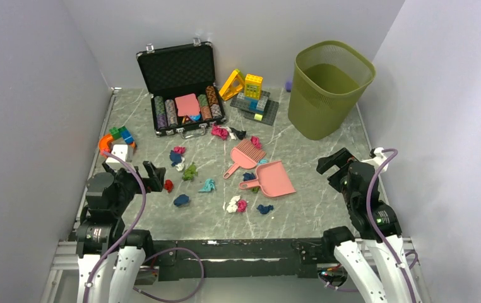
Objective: Sweep away the paper scraps from the table
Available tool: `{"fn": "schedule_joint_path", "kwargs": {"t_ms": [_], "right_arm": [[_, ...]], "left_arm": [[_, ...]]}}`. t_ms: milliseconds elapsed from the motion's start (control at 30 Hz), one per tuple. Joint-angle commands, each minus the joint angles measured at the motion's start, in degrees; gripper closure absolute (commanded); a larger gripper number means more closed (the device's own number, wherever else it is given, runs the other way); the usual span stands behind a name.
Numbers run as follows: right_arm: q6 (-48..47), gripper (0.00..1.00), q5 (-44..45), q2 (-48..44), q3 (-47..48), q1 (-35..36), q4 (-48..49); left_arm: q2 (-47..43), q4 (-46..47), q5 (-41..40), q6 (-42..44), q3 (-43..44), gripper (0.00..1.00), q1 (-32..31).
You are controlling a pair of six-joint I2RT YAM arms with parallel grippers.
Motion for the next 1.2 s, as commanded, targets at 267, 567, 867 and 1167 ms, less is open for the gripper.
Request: {"fn": "schedule_joint_path", "kwargs": {"t_ms": [267, 567, 867, 1167], "right_arm": [[9.1, 0.00, 10.3, -0.5, -2.9, 0.1, -6.2], [10.9, 0.02, 11.0, -2.8, -5.6, 0.1, -4.6], [16.9, 0.00, -4.8, 12.5, -6.0, 0.1, 5.5], [22.3, 0.00, -6.5, 42.2, 9.7, 9.0, -0.6]], "left_arm": [[0.0, 2.9, 1.6, -0.4, -0.3, 0.01, 0.0], [-0.7, 3.5, 2.4, -0.6, -1.0, 0.00, 0.0], [2.3, 3.3, 3.9, -0.7, -1.0, 0.01, -0.1], [2.9, 4.2, 4.8, -1.1, -1.9, 0.00, -0.2]]}}
